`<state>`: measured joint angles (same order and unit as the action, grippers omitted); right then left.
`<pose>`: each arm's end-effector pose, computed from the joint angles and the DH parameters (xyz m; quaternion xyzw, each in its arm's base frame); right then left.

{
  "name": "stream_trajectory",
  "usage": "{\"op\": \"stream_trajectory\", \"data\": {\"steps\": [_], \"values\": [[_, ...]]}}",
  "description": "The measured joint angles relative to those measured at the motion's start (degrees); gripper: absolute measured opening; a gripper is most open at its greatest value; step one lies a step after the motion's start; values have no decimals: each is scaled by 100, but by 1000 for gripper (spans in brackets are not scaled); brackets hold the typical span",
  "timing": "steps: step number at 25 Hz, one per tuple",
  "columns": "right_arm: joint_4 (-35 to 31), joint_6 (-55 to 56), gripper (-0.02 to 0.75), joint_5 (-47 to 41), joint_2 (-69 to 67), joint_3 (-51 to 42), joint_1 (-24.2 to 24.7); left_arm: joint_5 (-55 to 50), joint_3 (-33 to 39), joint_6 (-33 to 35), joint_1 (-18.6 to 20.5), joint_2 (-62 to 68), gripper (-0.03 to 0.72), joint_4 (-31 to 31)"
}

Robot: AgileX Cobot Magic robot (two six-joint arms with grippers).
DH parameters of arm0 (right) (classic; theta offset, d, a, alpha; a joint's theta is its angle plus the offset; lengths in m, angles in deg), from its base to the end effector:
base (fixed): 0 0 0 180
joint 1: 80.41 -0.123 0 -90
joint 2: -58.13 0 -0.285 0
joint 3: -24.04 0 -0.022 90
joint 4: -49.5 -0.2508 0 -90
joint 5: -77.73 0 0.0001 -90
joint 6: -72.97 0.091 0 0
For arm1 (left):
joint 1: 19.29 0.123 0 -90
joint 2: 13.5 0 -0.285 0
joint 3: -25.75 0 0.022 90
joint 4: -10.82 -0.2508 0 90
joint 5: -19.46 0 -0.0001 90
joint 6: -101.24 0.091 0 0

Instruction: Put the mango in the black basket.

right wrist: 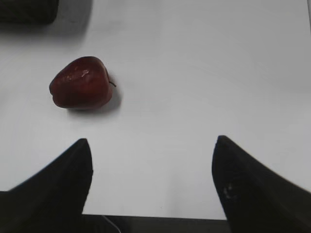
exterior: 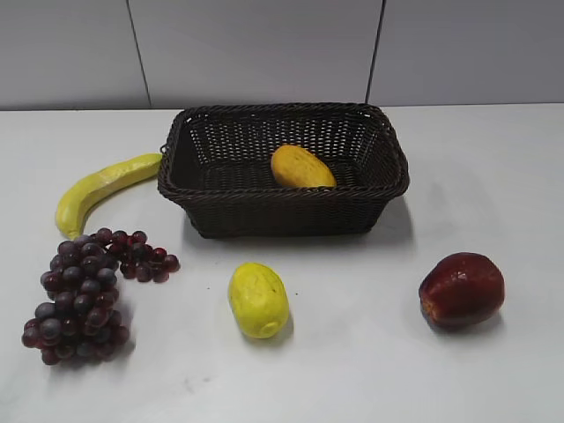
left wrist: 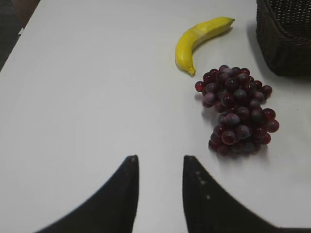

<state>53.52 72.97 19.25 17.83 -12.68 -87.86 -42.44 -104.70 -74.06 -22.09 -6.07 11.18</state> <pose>0.0857 0.0057 0.3203 -0.0657 0.9226 -0.0100 0.3799 -0.0047 -0.0003 0.2709 0.0565 0.8592 0.0053 0.5084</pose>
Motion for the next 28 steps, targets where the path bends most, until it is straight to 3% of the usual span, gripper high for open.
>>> {"op": "stream_trajectory", "data": {"steps": [8, 24, 28], "values": [[-1, -150, 590, -39, 1860, -1081, 0, 0, 0, 0, 0, 0, 231, 0], [-7, -209, 589, -98, 2054, -1167, 25, 0, 0, 0, 0, 0, 231, 0], [-13, -209, 589, -98, 2351, -1167, 374, 0, 0, 0, 0, 0, 231, 0]]}}
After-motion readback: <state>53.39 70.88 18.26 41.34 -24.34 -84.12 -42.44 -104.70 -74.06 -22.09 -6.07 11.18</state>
